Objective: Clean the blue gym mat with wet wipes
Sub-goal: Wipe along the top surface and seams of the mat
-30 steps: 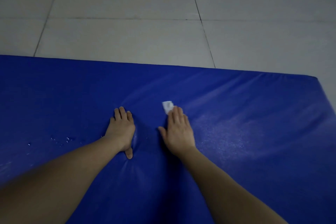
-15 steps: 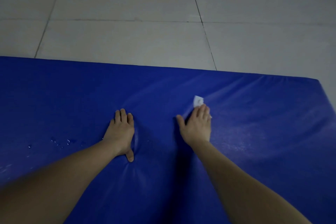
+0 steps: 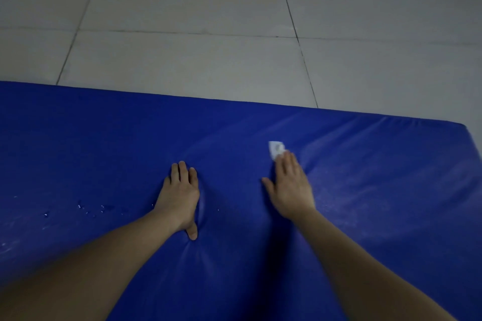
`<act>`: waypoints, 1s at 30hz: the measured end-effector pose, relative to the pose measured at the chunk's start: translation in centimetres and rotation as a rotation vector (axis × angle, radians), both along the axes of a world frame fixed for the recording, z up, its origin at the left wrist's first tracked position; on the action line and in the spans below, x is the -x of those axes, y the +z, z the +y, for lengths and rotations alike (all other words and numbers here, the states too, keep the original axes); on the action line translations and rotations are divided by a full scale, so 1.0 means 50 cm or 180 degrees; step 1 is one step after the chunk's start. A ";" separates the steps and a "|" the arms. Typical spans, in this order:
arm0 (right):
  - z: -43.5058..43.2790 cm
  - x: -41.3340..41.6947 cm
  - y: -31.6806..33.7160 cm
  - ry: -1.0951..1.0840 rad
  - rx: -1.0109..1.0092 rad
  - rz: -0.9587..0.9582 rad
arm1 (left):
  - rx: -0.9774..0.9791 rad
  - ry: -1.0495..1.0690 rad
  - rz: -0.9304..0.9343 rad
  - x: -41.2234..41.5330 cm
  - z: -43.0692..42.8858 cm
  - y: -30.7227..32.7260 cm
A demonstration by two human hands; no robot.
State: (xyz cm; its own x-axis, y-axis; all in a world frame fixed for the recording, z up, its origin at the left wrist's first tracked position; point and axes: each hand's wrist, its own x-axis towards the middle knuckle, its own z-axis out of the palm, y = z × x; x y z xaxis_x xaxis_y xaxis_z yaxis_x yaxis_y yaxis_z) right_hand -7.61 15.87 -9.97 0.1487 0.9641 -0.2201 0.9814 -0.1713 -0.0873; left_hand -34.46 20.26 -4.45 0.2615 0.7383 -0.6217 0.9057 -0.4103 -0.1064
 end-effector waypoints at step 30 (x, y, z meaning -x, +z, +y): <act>0.029 -0.131 0.002 -0.0438 -0.0133 -0.0030 | 0.0038 -0.0025 0.0034 0.000 0.005 -0.007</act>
State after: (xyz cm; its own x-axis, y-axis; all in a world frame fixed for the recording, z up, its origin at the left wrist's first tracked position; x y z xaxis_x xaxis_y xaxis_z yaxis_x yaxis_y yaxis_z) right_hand -1.06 17.32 -9.87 0.2821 0.9427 -0.1780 0.9496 -0.3008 -0.0880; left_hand -34.49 20.51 -4.79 0.2604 0.7289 -0.6332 0.9013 -0.4187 -0.1113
